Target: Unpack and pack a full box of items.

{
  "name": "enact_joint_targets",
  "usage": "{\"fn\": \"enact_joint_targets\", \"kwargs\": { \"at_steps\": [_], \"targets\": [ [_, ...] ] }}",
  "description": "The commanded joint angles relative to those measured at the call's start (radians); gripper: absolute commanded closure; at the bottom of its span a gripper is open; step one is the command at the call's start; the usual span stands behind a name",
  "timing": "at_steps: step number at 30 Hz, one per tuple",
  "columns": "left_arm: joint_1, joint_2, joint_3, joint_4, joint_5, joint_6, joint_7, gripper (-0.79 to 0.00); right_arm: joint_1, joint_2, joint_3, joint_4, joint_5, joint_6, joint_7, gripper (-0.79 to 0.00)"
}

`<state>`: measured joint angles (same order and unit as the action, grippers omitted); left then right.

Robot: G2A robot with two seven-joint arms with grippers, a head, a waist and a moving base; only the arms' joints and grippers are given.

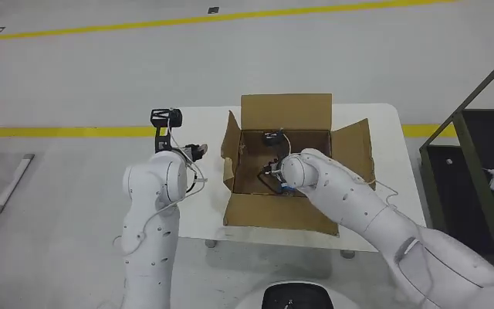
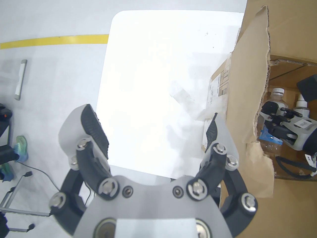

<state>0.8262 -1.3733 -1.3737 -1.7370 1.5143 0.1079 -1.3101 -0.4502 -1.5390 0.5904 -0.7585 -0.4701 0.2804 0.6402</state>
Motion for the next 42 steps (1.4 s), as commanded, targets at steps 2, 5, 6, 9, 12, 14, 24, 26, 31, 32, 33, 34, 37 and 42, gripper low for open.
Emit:
{"fn": "enact_joint_targets", "kwargs": {
  "at_steps": [2, 5, 6, 9, 12, 14, 24, 26, 31, 32, 33, 34, 37, 42],
  "targets": [
    [-0.011, -0.001, 0.006, 0.014, -0.002, -0.004, 0.004, -0.785, 0.018, -0.024, -0.011, 0.048, 0.008, -0.017, -0.007, -0.265],
    [-0.019, -0.002, 0.01, 0.027, -0.005, -0.007, 0.007, -0.785, 0.032, -0.042, -0.026, 0.079, -0.006, -0.038, -0.009, -0.32],
    [-0.021, -0.002, 0.011, 0.03, -0.005, -0.007, 0.009, -0.785, 0.035, -0.048, -0.027, 0.089, -0.006, -0.045, -0.01, -0.329],
    [-0.026, -0.003, 0.016, 0.038, -0.007, -0.01, 0.014, -0.785, 0.045, -0.059, -0.021, 0.113, 0.004, -0.072, -0.017, -0.376],
    [-0.03, -0.004, 0.018, 0.044, -0.01, -0.01, 0.016, -0.785, 0.057, -0.06, 0.0, 0.122, 0.016, -0.109, -0.033, -0.388],
    [-0.032, -0.004, 0.018, 0.049, -0.011, -0.011, 0.018, -0.785, 0.066, -0.052, 0.027, 0.113, 0.021, -0.143, -0.047, -0.388],
    [-0.038, -0.009, 0.044, 0.068, -0.054, -0.04, 0.025, -0.785, -0.103, 0.145, 0.398, -0.368, -0.136, -0.283, -0.061, 0.0],
    [-0.039, -0.011, 0.053, 0.071, -0.062, -0.037, 0.027, -0.785, -0.238, 0.197, 0.551, -0.597, -0.164, -0.296, -0.003, 0.0],
    [-0.04, -0.013, 0.067, 0.075, -0.067, -0.034, 0.033, -0.785, -0.532, 0.27, 0.881, -0.992, -0.201, -0.327, 0.127, 0.0],
    [-0.04, -0.013, 0.068, 0.076, -0.067, -0.034, 0.034, -0.785, -0.572, 0.277, 0.928, -1.028, -0.187, -0.335, 0.136, 0.0],
    [-0.04, -0.013, 0.068, 0.076, -0.068, -0.035, 0.035, -0.785, -0.607, 0.283, 0.98, -1.051, -0.181, -0.337, 0.14, 0.0],
    [-0.04, -0.013, 0.069, 0.077, -0.067, -0.036, 0.035, -0.785, -0.636, 0.288, 1.021, -1.072, -0.171, -0.346, 0.146, 0.0],
    [-0.037, -0.014, 0.075, 0.073, -0.064, -0.038, 0.032, -0.785, -0.714, 0.302, 1.139, -1.104, -0.157, -0.37, 0.144, 0.0],
    [-0.037, -0.014, 0.077, 0.073, -0.065, -0.04, 0.03, -0.785, -0.818, 0.317, 1.3, -1.097, -0.141, -0.398, 0.101, 0.0]
  ]
}}
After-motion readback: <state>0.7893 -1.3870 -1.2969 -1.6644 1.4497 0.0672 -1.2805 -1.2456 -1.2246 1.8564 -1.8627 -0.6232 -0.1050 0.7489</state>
